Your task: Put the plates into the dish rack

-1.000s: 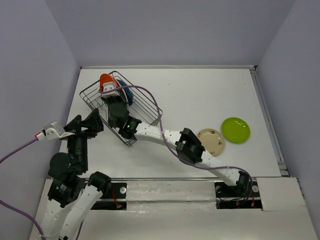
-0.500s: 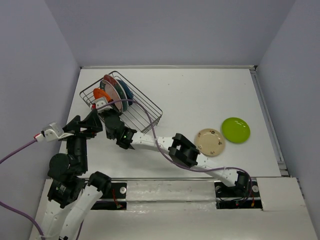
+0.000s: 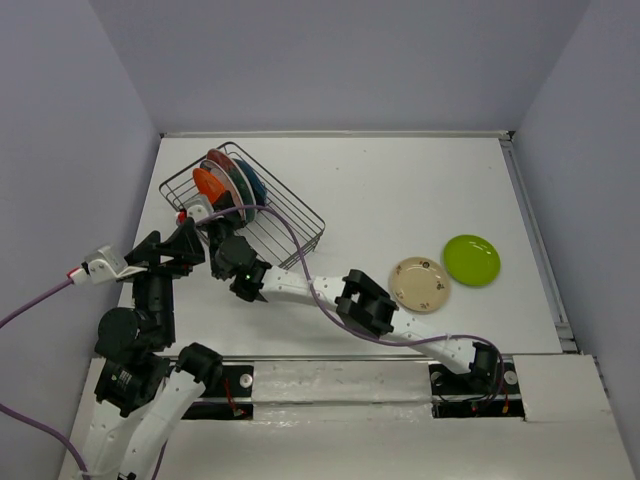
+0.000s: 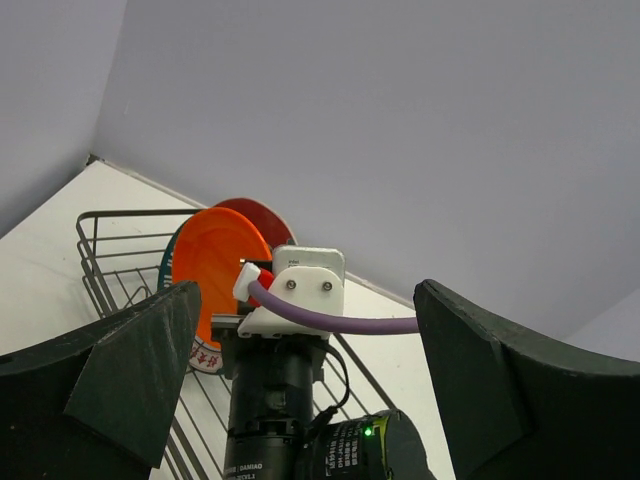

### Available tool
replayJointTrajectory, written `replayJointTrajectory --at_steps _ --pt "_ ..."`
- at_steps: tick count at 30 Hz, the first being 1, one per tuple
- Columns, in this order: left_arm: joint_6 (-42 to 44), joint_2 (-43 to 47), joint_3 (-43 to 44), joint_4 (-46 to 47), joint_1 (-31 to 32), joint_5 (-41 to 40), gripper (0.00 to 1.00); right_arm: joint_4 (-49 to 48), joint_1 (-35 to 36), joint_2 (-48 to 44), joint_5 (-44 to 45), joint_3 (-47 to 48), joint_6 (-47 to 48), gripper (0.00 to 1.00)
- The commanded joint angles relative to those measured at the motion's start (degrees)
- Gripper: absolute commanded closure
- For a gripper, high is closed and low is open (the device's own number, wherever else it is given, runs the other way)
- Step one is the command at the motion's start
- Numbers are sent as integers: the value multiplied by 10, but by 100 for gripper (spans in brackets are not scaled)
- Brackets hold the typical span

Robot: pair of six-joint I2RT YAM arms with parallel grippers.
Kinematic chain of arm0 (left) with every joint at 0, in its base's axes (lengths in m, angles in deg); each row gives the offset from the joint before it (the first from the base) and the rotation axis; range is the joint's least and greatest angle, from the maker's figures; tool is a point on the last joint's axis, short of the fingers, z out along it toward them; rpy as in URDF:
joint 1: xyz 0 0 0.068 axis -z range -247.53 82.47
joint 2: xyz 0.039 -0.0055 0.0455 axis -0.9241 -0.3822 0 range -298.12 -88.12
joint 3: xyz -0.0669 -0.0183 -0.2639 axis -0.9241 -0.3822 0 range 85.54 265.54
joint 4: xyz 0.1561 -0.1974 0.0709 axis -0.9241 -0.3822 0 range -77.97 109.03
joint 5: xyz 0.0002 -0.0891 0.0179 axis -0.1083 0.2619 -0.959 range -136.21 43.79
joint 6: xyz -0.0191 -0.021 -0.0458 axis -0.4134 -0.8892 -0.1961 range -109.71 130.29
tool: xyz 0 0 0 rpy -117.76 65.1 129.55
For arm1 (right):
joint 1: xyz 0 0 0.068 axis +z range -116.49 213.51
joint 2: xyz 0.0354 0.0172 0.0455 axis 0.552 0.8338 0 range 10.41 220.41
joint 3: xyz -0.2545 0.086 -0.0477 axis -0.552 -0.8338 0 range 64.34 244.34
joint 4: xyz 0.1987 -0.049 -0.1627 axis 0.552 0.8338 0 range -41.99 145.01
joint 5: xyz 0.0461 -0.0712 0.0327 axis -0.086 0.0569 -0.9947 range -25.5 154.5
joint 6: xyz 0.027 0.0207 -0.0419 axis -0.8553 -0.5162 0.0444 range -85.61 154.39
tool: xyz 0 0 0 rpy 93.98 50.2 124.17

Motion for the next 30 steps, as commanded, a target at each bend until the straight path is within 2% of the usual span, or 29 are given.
replayJointTrajectory --at_steps 1,9,18,24,26,28,29,30 --pt "2 7 19 26 0 -14 1 -78 -3 -15 3 27 42 93" --pt "3 10 19 26 1 -14 1 -74 -3 -8 4 21 38 93" --pt "3 13 18 26 0 -15 1 10 -3 14 -2 8 -63 93" --pt "4 14 18 25 1 -14 1 23 -3 22 -9 13 -82 93" --pt "4 14 18 25 1 -14 1 19 -3 15 -14 11 -82 89" --pt "4 13 18 25 1 -13 1 19 -3 1 -19 0 -85 78" --pt "4 12 18 25 1 -13 1 15 -3 -17 -20 -18 -91 67" --pt "5 12 18 25 1 -13 1 10 -3 -28 -20 -32 -99 61"
